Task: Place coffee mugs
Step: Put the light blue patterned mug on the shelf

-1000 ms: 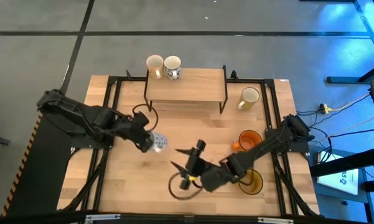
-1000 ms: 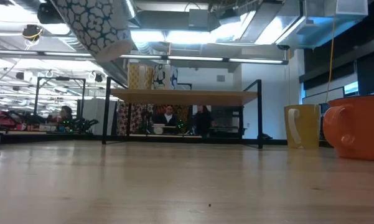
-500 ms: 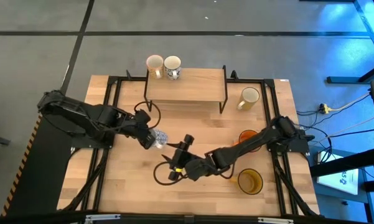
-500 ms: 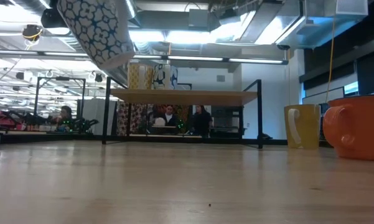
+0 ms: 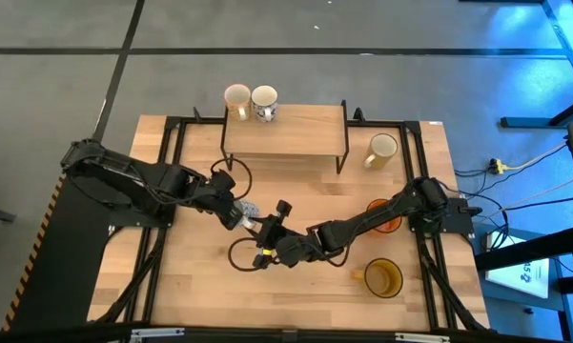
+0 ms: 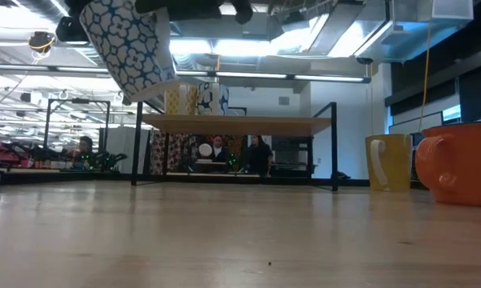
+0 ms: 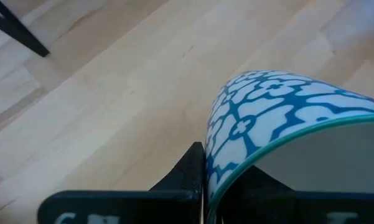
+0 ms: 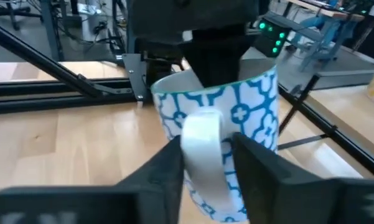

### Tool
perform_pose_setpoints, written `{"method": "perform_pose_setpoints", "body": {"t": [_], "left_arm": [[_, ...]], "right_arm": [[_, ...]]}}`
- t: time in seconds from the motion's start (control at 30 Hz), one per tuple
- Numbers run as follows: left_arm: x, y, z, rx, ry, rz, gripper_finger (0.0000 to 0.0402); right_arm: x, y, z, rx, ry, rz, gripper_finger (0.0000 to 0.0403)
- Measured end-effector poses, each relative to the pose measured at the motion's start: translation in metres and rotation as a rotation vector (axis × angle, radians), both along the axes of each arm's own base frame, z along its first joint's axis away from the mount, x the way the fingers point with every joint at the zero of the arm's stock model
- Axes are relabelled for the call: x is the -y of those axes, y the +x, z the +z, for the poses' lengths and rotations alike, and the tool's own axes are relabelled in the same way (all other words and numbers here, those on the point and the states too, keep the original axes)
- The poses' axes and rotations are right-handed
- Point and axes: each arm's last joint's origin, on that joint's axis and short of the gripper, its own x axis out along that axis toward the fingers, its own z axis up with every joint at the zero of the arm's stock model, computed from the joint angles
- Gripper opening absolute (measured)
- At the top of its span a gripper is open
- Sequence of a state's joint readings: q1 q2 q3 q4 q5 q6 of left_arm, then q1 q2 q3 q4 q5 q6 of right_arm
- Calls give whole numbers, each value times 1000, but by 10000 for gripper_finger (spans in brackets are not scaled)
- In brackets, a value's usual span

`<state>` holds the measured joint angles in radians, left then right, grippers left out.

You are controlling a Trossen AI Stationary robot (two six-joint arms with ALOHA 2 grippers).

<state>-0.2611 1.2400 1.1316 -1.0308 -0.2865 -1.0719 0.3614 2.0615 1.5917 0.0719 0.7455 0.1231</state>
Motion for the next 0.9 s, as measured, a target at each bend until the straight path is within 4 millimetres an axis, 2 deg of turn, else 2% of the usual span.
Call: {"method": "perform_pose_setpoints", "body": {"t": [0.17,0.37,0.47,0.63,0.9], "left_arm": [[0,1,-1,-8,-7,8,18],[0,0,-1,-11,4,-30,62],[-1,-6,5,8,0,-40,85],[-8,-33,27,100,-5,-85,98],[-26,-93,64,343,52,-147,97]], "right_arm": [[0,-1,-2,-34,-24,14,39],[0,-1,-2,-35,-26,16,39],[1,0,-1,-27,-22,14,39],[1,-4,6,-12,-24,-14,39],[13,-16,43,84,-40,-149,39]]}}
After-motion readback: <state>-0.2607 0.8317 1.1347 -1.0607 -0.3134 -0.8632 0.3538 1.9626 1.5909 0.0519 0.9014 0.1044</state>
